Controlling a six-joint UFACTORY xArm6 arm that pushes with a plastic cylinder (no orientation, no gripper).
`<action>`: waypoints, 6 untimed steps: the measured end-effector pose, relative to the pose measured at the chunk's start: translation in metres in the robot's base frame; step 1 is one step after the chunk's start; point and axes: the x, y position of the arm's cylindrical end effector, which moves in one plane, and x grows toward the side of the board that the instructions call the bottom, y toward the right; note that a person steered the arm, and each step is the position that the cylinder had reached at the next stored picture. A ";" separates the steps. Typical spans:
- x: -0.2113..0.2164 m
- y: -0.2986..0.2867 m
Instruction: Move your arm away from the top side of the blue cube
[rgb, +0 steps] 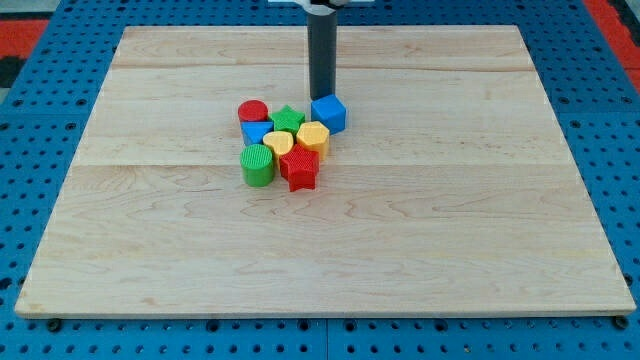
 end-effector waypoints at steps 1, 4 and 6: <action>0.013 0.001; 0.018 0.053; 0.022 0.056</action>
